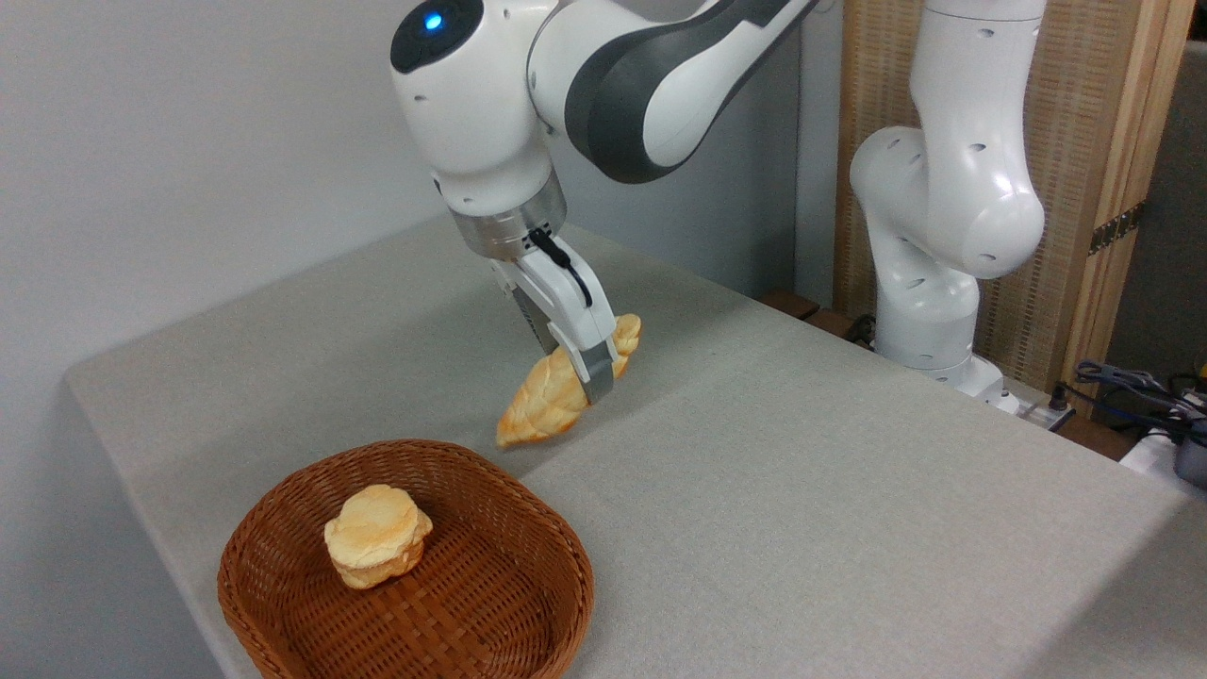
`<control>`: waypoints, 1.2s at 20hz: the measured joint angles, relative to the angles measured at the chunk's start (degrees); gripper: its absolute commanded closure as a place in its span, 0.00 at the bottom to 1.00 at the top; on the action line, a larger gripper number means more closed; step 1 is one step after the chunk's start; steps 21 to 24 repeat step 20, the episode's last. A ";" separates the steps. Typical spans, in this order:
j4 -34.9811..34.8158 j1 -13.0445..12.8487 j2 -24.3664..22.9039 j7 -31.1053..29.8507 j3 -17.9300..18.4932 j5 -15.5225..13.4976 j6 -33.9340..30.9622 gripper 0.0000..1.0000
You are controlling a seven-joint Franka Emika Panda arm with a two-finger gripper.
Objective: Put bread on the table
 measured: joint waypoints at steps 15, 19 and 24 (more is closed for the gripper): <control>5.49 0.16 -0.23 -0.34 0.65 3.77 6.88 0.00; 7.12 0.60 -0.33 -3.86 1.95 6.67 10.24 0.00; 7.18 0.69 -0.32 -5.19 2.13 7.78 10.90 0.00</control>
